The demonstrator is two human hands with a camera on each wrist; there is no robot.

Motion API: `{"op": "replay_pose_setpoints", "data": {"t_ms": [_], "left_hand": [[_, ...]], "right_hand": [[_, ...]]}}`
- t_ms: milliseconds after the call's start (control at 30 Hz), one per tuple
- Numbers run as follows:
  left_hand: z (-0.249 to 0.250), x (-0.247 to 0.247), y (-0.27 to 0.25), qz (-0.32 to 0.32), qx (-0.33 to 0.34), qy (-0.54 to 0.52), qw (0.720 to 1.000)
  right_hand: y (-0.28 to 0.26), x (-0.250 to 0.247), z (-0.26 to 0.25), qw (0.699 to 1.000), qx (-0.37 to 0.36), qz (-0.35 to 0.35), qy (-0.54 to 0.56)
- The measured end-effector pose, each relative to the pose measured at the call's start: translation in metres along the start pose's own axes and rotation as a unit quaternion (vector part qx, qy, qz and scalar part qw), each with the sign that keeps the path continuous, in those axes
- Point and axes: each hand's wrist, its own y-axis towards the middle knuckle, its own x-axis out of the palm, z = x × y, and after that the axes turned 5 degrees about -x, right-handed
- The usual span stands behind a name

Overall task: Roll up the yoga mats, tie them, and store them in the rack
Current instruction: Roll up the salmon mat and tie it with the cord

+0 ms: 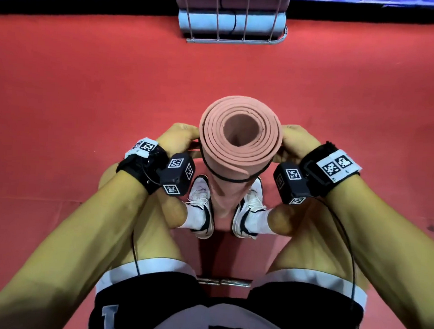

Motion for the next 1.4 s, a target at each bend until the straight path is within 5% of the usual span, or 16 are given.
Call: {"op": "replay_pose_setpoints", "data": {"t_ms": [333, 600, 733, 933, 1267, 1400], "left_hand": [[-0.003, 0.010, 0.025, 0.050, 0.009, -0.133, 0.990], [-0.005, 0.007, 0.060, 0.069, 0.043, -0.294, 0.952], [0.005, 0.007, 0.092, 0.122, 0.048, -0.224, 0.966], [-0.017, -0.013, 0.160, 0.143, -0.038, -0.057, 0.987], [-0.083, 0.005, 0.231, 0.212, -0.113, 0.082, 0.967], [-0.095, 0.005, 0.244, 0.181, -0.103, 0.162, 0.965]], "right_hand": [[-0.004, 0.002, 0.011, 0.995, -0.004, 0.034, 0.094], [0.039, 0.014, -0.019, 0.997, -0.021, 0.056, 0.043], [0.087, 0.033, -0.016, 0.996, -0.009, 0.082, -0.030], [0.166, 0.032, 0.026, 0.983, 0.046, 0.105, -0.145], [0.231, 0.018, 0.110, 0.962, 0.162, 0.027, -0.218], [0.263, 0.008, 0.150, 0.958, 0.183, 0.022, -0.221]]}}
